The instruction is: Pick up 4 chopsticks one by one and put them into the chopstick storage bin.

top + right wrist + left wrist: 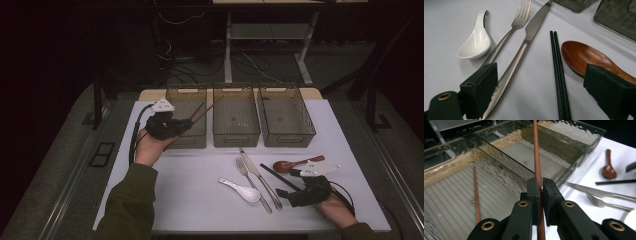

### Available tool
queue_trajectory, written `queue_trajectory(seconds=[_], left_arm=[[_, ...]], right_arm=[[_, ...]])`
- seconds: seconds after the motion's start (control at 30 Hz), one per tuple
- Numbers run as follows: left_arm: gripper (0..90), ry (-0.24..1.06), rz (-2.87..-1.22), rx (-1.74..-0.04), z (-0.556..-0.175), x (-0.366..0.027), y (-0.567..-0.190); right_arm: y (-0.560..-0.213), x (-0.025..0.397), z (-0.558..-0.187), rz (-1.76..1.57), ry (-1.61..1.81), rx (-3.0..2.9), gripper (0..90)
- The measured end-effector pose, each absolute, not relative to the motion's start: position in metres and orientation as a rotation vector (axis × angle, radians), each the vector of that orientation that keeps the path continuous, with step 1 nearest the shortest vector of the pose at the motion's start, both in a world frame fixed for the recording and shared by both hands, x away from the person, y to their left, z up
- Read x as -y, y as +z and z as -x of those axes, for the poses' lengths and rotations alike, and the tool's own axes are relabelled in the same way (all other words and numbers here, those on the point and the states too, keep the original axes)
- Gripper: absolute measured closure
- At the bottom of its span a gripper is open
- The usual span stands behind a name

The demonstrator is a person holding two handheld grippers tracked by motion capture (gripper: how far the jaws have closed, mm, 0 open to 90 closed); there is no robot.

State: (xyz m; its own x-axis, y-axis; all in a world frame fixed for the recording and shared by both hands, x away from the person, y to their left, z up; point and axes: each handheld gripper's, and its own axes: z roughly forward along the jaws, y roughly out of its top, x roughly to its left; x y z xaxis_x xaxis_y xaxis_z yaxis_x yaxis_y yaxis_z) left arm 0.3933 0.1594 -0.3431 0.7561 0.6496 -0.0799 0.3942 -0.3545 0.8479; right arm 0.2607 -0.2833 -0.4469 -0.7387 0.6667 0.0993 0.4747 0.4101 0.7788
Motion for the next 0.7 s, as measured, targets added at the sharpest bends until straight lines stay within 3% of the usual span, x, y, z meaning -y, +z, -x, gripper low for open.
queue_trajectory(seconds=[0.7], left_arm=[[83.6, 0.415, -1.948, -0.926, -0.448, -0.165, -0.350]], right_arm=[[-0.447, 0.283, -0.261, -1.005, 1.239, -2.437, 12.1]])
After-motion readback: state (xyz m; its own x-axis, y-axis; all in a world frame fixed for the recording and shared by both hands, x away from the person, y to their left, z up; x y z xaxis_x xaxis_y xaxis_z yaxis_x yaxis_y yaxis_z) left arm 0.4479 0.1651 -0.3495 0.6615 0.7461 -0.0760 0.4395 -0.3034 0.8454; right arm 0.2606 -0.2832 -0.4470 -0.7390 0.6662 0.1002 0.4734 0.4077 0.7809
